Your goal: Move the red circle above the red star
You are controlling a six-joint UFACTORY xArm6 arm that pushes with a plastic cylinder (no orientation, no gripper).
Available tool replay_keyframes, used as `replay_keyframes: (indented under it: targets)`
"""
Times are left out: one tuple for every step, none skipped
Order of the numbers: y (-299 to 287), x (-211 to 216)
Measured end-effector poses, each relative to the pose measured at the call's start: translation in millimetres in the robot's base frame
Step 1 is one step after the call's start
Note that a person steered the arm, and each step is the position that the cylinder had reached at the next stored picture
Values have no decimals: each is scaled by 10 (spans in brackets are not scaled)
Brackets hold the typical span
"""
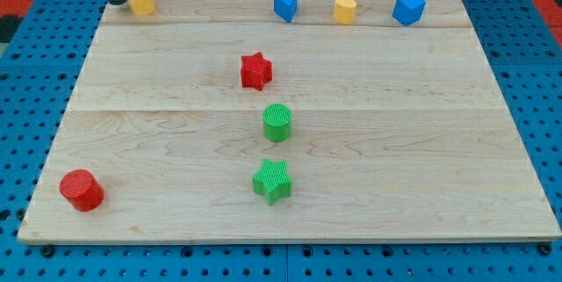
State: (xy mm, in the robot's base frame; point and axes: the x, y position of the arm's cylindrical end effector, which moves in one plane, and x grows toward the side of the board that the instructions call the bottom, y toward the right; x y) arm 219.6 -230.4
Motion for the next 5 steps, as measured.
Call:
replay_keyframes:
  targets:
    - [913,228]
    - [1164,312]
    - [426,750]
    - [424,1947]
    - [782,3051]
